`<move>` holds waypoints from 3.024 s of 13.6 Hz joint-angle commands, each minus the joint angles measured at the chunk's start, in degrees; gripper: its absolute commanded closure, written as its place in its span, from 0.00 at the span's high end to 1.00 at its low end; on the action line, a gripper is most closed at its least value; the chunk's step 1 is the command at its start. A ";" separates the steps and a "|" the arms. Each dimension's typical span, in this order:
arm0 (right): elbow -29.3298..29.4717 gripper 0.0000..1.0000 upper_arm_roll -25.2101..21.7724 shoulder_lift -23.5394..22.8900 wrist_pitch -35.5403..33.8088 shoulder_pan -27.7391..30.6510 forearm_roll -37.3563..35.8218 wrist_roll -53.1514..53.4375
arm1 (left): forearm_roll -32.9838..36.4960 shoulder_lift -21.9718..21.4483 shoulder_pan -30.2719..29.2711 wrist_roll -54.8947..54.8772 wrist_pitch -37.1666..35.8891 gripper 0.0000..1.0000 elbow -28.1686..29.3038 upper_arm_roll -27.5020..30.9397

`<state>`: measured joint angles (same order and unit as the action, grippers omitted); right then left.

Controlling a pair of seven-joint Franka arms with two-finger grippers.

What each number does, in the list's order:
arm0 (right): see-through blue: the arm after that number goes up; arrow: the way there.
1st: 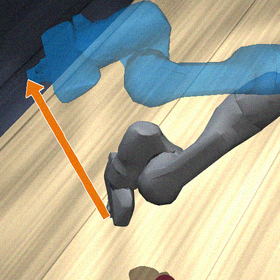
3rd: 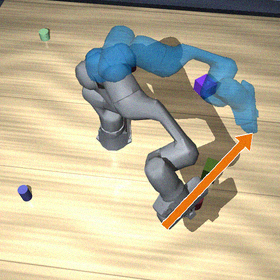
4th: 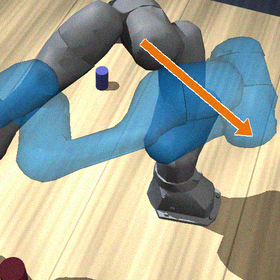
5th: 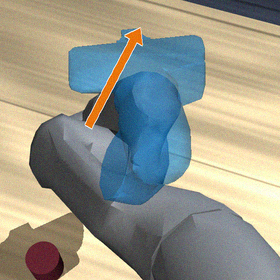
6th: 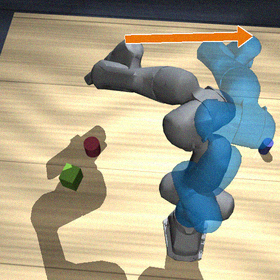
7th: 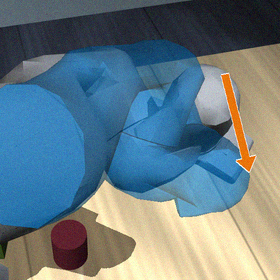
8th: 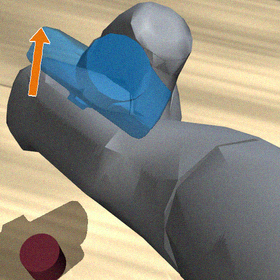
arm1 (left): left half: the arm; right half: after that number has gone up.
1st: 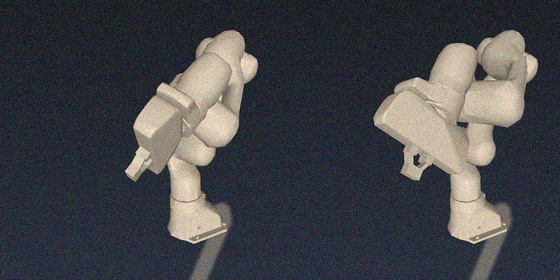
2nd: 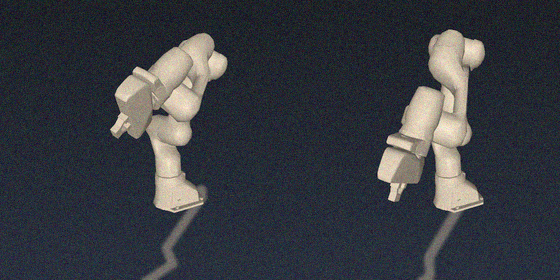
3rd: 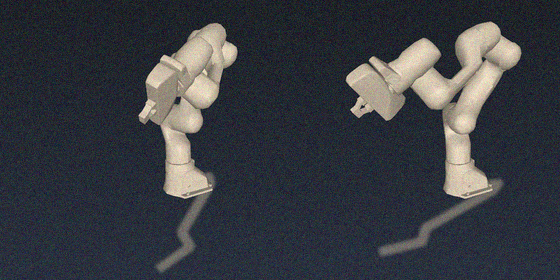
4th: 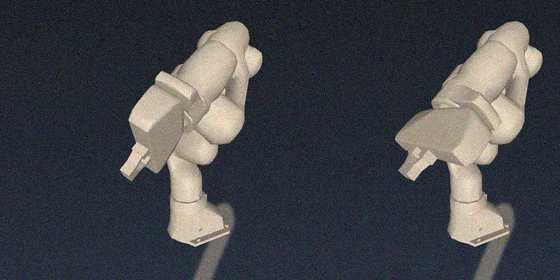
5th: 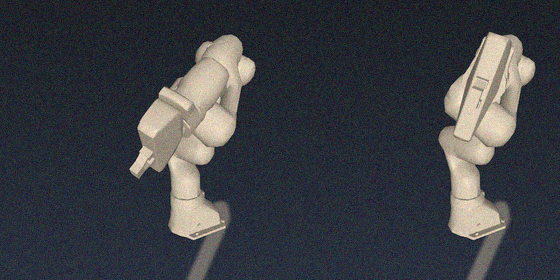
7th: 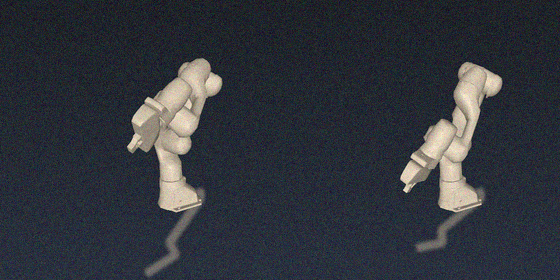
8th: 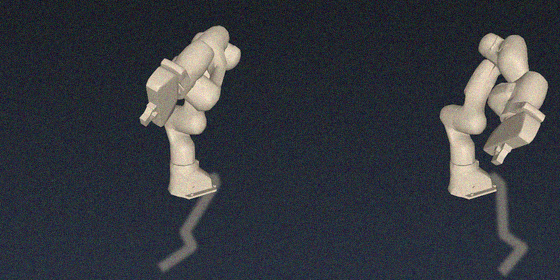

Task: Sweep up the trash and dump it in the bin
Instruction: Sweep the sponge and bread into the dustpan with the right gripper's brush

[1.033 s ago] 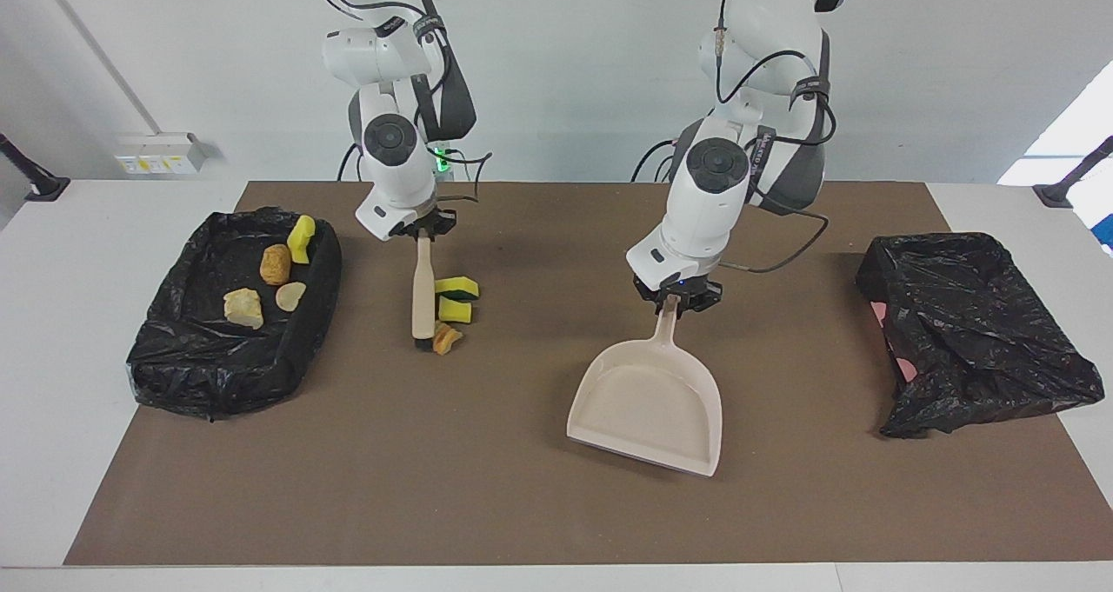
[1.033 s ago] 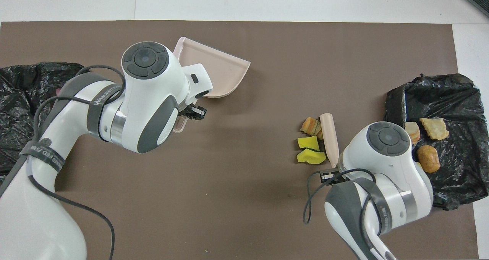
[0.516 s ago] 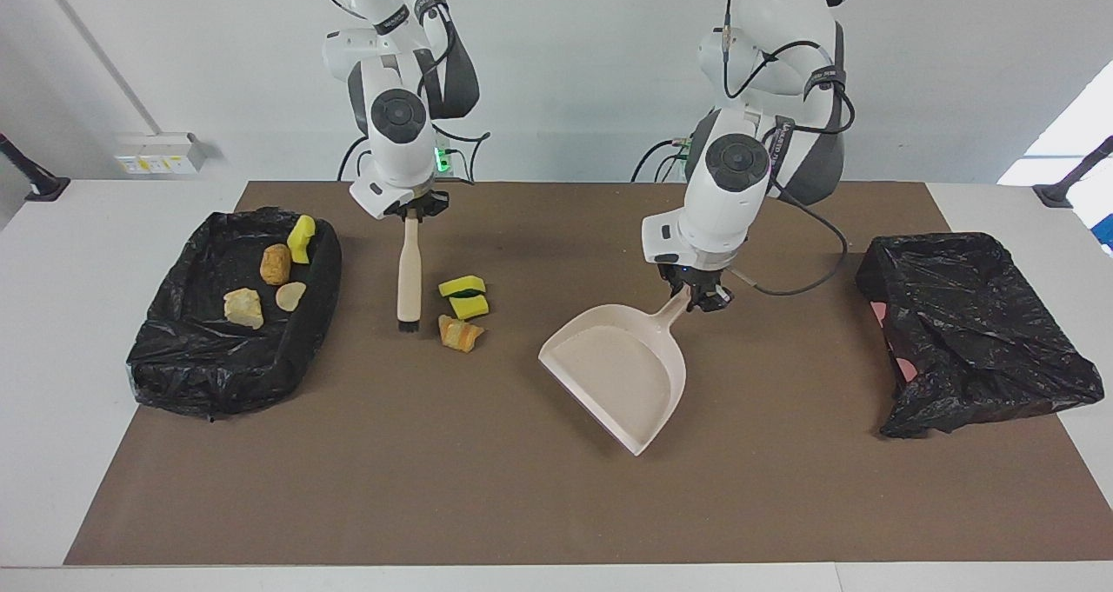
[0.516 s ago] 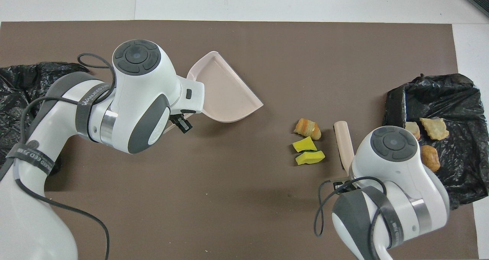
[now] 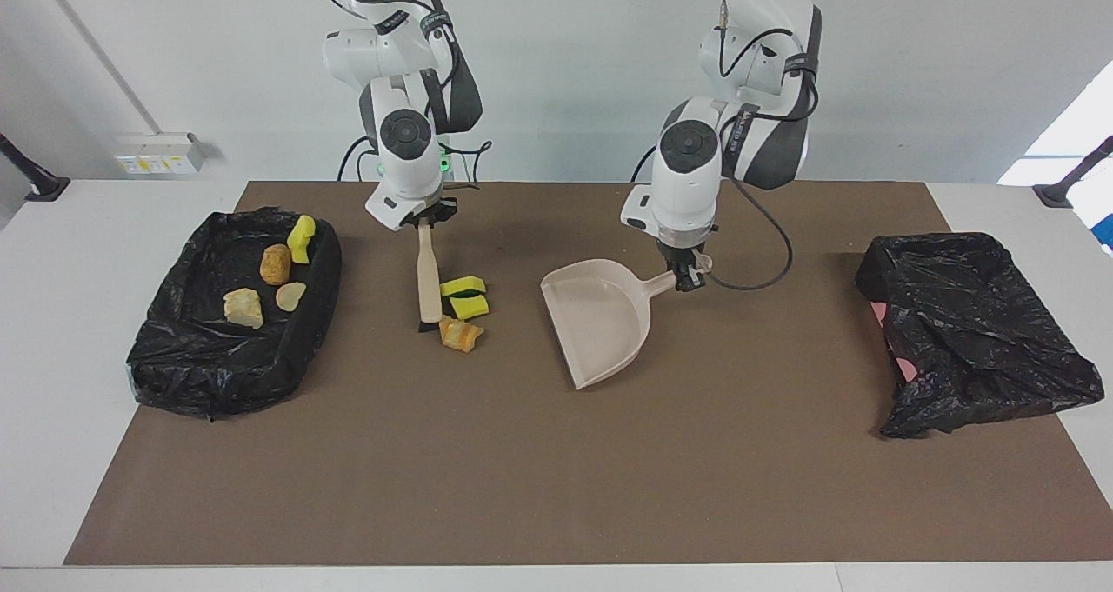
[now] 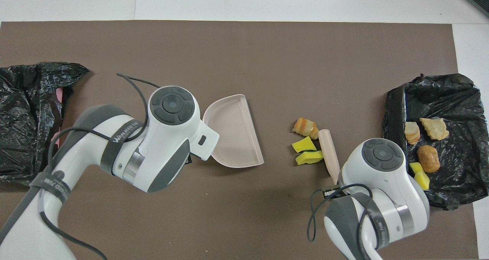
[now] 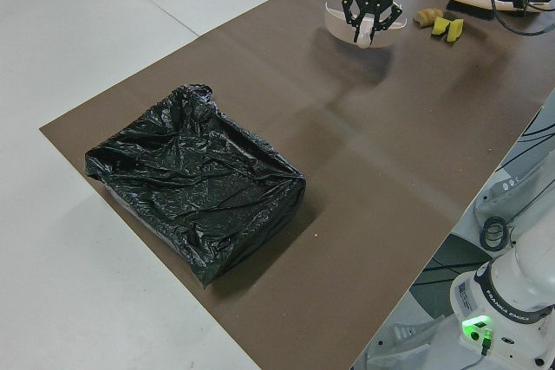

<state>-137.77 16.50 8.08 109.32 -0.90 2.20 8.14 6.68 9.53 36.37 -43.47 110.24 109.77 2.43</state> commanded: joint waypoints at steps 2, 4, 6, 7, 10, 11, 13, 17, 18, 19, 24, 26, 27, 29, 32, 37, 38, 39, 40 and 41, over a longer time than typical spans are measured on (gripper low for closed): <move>-0.05 0.00 0.20 -2.37 4.13 -2.61 2.45 -0.94 | 2.02 -3.64 5.98 2.06 3.40 0.00 5.89 0.73; 0.39 0.00 0.20 -4.38 6.68 -3.85 5.95 -1.28 | 2.10 -3.64 6.96 5.40 6.37 0.00 7.73 0.73; 2.58 0.00 0.29 -7.10 7.75 -6.39 8.24 -1.90 | 2.02 -3.64 6.96 5.50 8.06 0.00 8.70 0.64; 4.33 0.00 0.29 -8.07 7.57 -6.75 11.47 -2.69 | 2.02 -3.47 6.96 5.76 9.02 0.00 9.15 0.64; 7.24 0.00 0.46 -8.27 6.69 -7.01 23.86 -12.61 | 2.02 -3.64 6.17 5.76 12.89 0.00 11.70 0.64; 9.34 0.00 0.55 -7.56 5.56 -7.01 24.60 -11.93 | 2.02 -3.64 6.08 5.85 12.81 0.00 11.61 0.73; 10.85 0.00 -0.15 -4.15 -0.14 -6.06 21.12 -9.91 | 2.02 -3.64 5.65 5.94 12.46 0.00 11.70 0.73; 12.25 0.00 -0.15 -3.51 -2.80 -3.59 2.67 -7.26 | 1.84 -3.38 4.41 7.77 12.28 0.00 11.26 0.73; 13.65 0.00 -0.06 -4.64 -2.89 -1.85 -0.59 -8.05 | 1.84 -3.29 4.41 9.79 11.93 0.00 11.00 0.73; 15.40 0.00 -0.06 -6.22 -3.41 -0.44 -3.75 -9.80 | 1.84 -3.29 4.41 11.11 11.41 0.00 10.91 0.73; 22.81 0.00 0.29 -17.65 0.43 1.33 -17.67 -12.71 | 1.84 -3.55 5.29 18.24 6.48 0.00 9.94 0.47; 20.62 0.00 0.46 -18.37 0.98 0.11 -16.80 -12.71 | 1.84 -3.64 5.29 18.24 6.48 0.00 10.03 0.38; 20.35 0.00 0.81 -18.19 0.02 -0.85 -15.40 -12.89 | 1.84 -3.64 5.29 18.24 6.48 0.00 10.03 0.38; 18.95 0.00 0.82 -17.84 -1.22 -2.18 -5.43 -14.98 | 1.84 -3.73 5.20 18.16 6.74 0.00 10.47 0.38; 18.32 0.00 0.90 -16.44 -5.85 -3.94 7.95 -19.99 | 1.75 -3.73 4.68 17.45 7.71 0.00 10.82 0.38; 17.35 0.00 0.55 -12.75 -6.23 -4.91 17.93 -12.22 | 1.49 -3.64 4.41 15.87 11.14 0.00 11.70 0.38; 17.36 0.00 0.47 -11.52 -6.66 -4.82 15.66 -8.27 | 1.49 -3.55 3.72 14.91 10.88 0.00 11.26 0.47; 17.09 0.00 0.55 -8.99 -8.14 -4.82 11.90 -2.31 | 1.40 -3.38 2.58 13.08 10.79 0.00 10.74 0.47; 17.09 0.00 0.73 -6.88 -9.64 -4.99 9.68 3.57 | 0.53 -3.55 1.17 11.23 10.52 0.00 10.30 0.47; 17.09 0.00 0.82 -4.77 -11.57 -5.52 9.40 8.77 | 0.26 -3.55 -0.06 9.56 9.82 0.00 9.25 0.47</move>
<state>-118.93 16.96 -2.42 100.28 -6.12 13.43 8.92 7.47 7.01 38.90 -30.67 119.85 119.46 3.00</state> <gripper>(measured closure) 0.740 0.683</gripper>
